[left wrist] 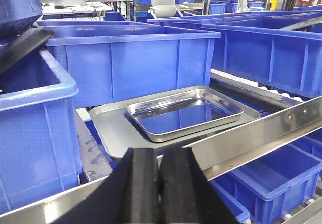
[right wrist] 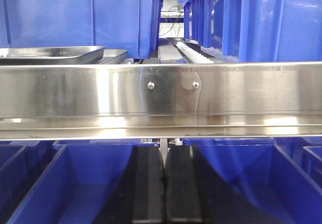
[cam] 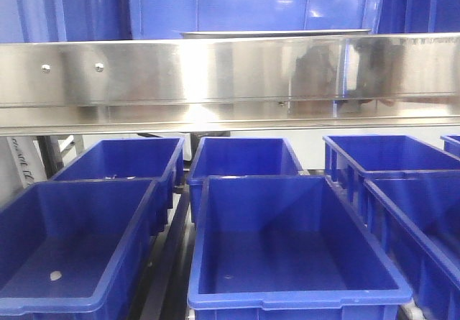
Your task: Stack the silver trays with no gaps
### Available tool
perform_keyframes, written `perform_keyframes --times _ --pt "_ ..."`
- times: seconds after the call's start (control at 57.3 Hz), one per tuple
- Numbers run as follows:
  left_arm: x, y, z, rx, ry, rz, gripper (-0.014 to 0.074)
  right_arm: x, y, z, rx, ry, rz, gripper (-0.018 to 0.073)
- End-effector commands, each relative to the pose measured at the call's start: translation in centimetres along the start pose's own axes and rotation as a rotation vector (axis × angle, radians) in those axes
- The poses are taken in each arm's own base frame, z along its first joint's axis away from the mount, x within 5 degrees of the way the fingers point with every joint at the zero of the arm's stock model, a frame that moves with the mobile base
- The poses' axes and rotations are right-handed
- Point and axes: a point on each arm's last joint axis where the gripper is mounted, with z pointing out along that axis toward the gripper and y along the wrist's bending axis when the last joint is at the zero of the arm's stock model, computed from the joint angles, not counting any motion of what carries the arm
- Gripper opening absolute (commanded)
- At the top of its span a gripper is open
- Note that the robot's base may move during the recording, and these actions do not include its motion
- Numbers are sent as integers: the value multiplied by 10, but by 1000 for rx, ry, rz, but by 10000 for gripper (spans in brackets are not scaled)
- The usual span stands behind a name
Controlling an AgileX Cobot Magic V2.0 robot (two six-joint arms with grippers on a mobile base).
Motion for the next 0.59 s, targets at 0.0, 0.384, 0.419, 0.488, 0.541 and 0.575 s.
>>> perform_keyframes --times 0.0,0.384,0.419,0.488,0.541,0.575 --pt "0 -1 -1 14 -13 -6 -20 -2 0 0 6 -19 -1 -79" --pt "-1 1 -2 -3 -23 20 -20 -2 0 0 6 -19 -1 -79" --pt "-1 1 -2 -4 -24 14 -20 -2 0 0 6 -19 -1 -79" --pt "-1 1 -2 -3 -22 7 -20 -2 0 0 6 -19 -1 -79" --pt "-1 1 -2 -9 -23 7 -20 -2 0 0 6 -19 -1 -79" --pt "0 1 -1 -10 -32 7 -20 -2 0 0 6 -19 -1 -79"
